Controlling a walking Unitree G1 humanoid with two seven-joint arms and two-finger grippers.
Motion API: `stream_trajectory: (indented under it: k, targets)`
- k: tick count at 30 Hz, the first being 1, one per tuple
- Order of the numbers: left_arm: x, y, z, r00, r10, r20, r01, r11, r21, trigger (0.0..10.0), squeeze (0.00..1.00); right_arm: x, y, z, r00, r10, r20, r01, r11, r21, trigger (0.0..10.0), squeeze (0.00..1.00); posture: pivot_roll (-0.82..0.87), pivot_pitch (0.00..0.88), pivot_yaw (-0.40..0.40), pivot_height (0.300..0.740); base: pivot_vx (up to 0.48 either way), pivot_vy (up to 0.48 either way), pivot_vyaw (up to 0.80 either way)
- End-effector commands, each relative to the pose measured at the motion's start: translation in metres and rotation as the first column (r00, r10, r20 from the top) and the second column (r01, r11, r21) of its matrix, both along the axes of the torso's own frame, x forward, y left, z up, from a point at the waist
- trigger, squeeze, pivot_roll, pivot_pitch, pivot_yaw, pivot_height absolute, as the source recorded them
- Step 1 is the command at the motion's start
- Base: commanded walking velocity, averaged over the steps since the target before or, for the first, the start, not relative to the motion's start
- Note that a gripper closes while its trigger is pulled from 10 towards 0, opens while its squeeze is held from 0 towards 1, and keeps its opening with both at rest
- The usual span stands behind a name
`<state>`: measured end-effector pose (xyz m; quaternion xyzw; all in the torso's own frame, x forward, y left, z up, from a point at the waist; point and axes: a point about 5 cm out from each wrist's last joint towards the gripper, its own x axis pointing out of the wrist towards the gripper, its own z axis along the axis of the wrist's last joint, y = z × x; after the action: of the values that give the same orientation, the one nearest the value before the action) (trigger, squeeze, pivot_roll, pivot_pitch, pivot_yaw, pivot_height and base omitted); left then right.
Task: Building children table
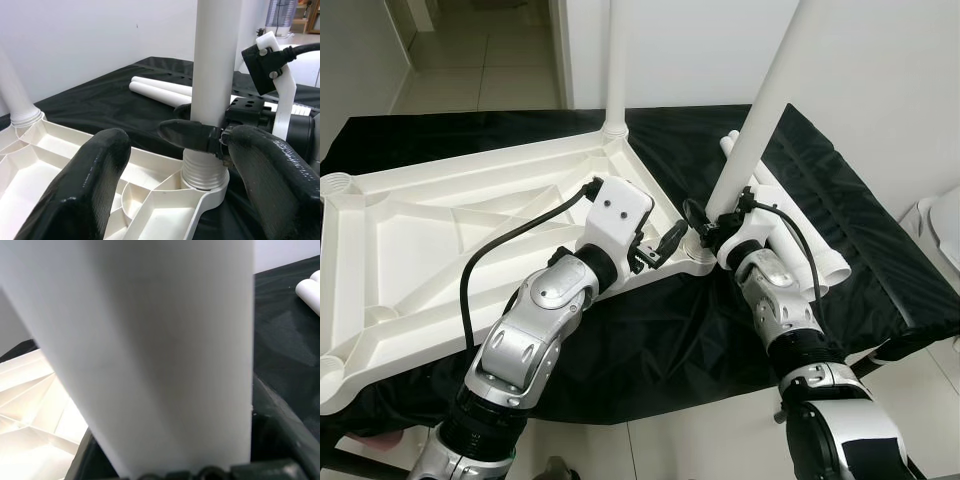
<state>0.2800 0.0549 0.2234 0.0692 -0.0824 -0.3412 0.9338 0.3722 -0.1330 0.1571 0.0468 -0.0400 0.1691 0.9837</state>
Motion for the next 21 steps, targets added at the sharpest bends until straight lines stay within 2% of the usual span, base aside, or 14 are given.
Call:
stream_trajectory:
  k: [1,7,9,13,21]
  targets:
    - [-0.002,0.0,0.001,1.0,-0.006,0.0,0.006,1.0,0.003,10.0,0.0,-0.009,-0.002,-0.035,0.988,-0.02,-0.152,0.015,0.999,-0.031,10.0,0.0,0.01,0.109,-0.02,0.74,0.0,0.0,0.0]
    - [-0.002,0.0,0.001,1.0,-0.003,-0.001,0.003,1.0,0.002,10.0,0.0,-0.011,0.003,-0.032,0.993,-0.021,-0.115,0.018,0.999,-0.028,10.0,0.0,0.01,0.111,-0.021,0.74,0.0,0.0,0.0]
    - [-0.002,-0.001,0.001,1.0,-0.003,-0.002,0.003,1.0,-0.003,10.0,0.0,-0.016,0.012,-0.031,0.995,-0.019,-0.097,0.019,1.0,-0.005,10.0,0.0,0.01,0.114,-0.026,0.74,0.0,0.0,0.0]
    - [-0.002,-0.001,0.001,1.0,-0.001,-0.002,0.001,1.0,-0.004,10.0,0.0,-0.018,0.015,-0.031,0.996,-0.028,-0.087,0.029,1.0,0.005,10.0,0.0,0.01,0.115,-0.028,0.74,0.0,0.0,0.0]
    - [-0.003,-0.001,0.001,1.0,0.001,-0.003,-0.001,1.0,-0.004,10.0,0.0,-0.02,0.021,-0.028,0.99,-0.127,-0.068,0.128,0.992,0.013,10.0,0.0,0.01,0.113,-0.031,0.74,0.0,0.0,0.0]
